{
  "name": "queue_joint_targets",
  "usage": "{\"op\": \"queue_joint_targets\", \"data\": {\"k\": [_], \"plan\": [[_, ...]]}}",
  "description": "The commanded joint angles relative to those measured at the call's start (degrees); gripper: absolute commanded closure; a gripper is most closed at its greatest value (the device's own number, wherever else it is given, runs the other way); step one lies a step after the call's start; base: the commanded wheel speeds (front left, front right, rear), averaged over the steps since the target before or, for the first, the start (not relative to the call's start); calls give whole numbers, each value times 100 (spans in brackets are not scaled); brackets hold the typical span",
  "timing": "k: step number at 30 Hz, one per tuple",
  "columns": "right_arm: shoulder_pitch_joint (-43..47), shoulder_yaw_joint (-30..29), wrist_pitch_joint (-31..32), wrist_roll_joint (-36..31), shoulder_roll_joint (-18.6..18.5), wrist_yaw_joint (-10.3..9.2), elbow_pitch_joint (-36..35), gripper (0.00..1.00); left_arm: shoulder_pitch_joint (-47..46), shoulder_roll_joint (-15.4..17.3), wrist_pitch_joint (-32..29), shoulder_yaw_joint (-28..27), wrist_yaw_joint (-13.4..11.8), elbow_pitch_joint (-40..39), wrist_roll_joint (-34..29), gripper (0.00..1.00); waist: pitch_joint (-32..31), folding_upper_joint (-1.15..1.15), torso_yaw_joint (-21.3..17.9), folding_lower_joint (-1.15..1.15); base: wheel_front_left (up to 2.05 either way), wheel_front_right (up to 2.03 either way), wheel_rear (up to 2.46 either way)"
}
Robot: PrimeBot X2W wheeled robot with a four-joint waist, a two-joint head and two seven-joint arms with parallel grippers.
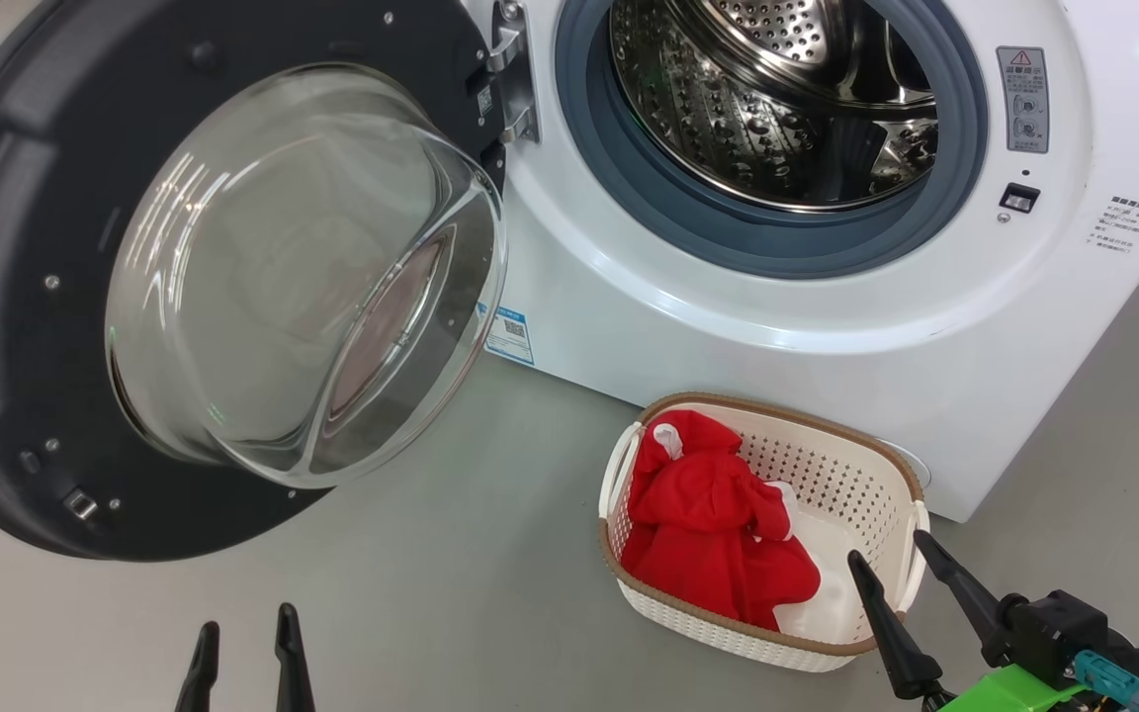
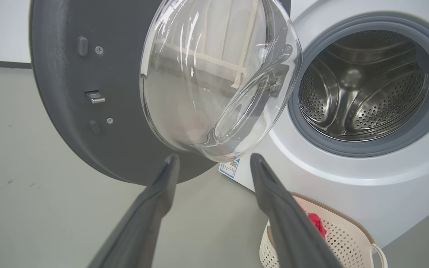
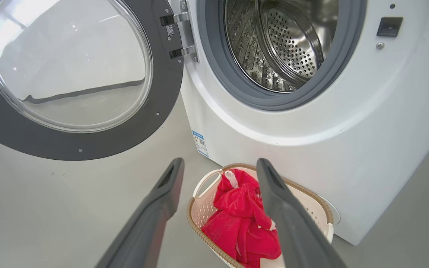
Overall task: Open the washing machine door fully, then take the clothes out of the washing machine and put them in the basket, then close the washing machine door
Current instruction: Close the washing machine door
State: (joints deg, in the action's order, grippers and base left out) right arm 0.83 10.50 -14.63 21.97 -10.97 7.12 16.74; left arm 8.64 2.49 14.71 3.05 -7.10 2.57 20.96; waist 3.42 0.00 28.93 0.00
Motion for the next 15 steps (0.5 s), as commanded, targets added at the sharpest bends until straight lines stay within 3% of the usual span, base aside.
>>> {"op": "queue_joint_targets", "data": {"k": [1,5,6,10,15], "plan": [[-223,157,-37,83,-97,36,-113,0,-16,39,29,-195,-39,-162,20,0,0,0,-3,0,0,0,0],[-182,132,-37,81,-74,36,-124,0,-42,39,29,-215,-19,-159,47,0,-1,0,-9,0,0,0,0],[-173,123,-37,81,-71,36,-128,0,-54,39,29,-219,-3,-156,60,15,4,0,-9,0,0,0,0],[-159,76,-37,77,-58,36,-144,0,-139,39,29,-240,95,-162,193,100,33,0,-5,0,0,0,0],[-145,-3,-37,63,-32,36,-174,0,-382,39,29,-479,278,-410,170,100,74,0,8,0,0,0,0]]}}
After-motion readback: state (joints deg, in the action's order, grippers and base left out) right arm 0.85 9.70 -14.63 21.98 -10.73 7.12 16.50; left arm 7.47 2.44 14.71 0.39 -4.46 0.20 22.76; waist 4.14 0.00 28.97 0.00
